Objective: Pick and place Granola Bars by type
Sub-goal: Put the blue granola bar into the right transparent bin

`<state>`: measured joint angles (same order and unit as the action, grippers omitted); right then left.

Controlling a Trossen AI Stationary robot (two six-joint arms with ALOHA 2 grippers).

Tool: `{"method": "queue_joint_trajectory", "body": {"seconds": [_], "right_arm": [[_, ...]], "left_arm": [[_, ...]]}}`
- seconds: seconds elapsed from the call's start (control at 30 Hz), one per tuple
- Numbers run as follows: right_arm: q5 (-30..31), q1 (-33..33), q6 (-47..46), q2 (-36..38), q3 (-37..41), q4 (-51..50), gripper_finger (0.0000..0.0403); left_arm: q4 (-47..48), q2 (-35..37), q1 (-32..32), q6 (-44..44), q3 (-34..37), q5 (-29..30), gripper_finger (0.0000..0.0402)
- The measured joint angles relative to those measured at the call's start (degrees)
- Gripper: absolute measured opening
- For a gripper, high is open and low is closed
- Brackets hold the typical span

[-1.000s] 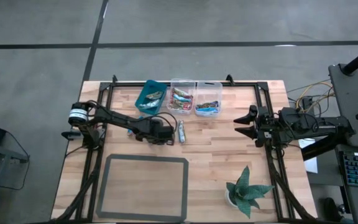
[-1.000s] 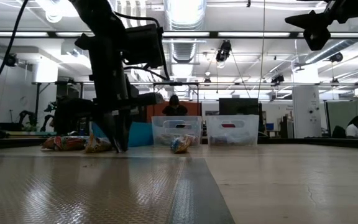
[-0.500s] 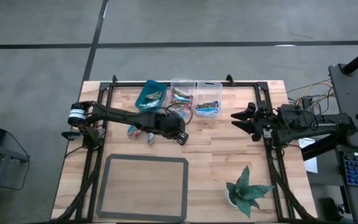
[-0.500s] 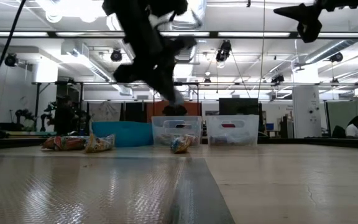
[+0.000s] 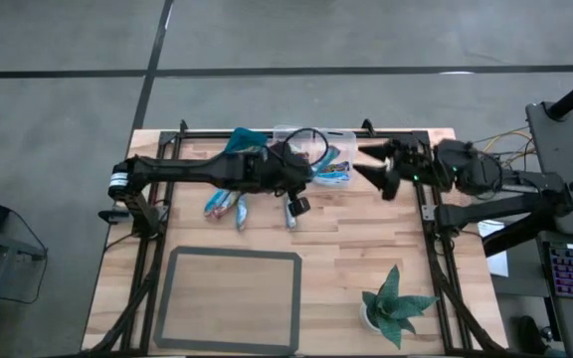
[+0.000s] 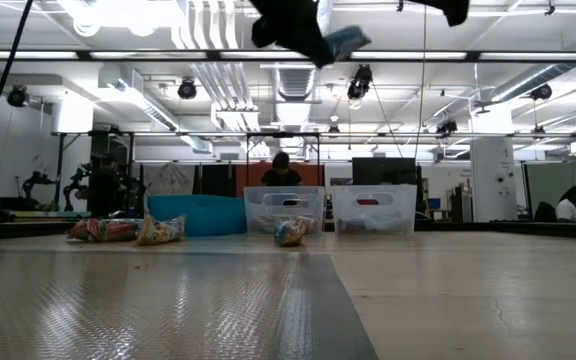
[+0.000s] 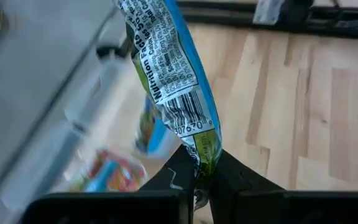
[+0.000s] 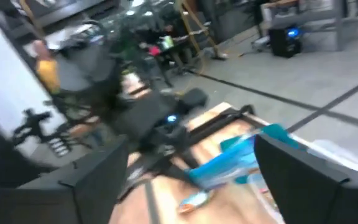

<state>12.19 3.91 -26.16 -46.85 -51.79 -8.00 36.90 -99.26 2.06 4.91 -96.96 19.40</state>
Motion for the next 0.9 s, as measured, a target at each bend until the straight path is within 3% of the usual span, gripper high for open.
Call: {"method": "queue_joint_trajectory", "body": {"seconds": [0.13,0.37,0.67,0.77,0.9], "right_arm": [[-0.06,2.18,3.98,-4.8,-5.59,-4.87,0.0366],[-0.09,2.94,8.57,-9.46,-14.53,-11.54,0.037],[-0.09,3.07,9.3,-12.35,-16.35,-13.01,0.0369],[-0.07,3.05,9.52,-12.8,-16.31,-12.86,0.0353],[-0.19,3.05,10.04,-13.51,-16.46,-12.81,0.0302]], "left_arm": [[-1.31,0.09,0.08,-7.57,-2.62,0.05,0.0005],[-2.9,1.37,0.03,-15.84,-4.25,0.14,0.0004],[-5.62,4.44,-0.57,-19.82,-4.25,-2.01,0.0004],[-5.8,4.85,-0.57,-19.81,-4.23,-2.43,0.0004],[-5.65,4.83,-0.74,-19.72,-4.08,-3.11,0.0004]]}}
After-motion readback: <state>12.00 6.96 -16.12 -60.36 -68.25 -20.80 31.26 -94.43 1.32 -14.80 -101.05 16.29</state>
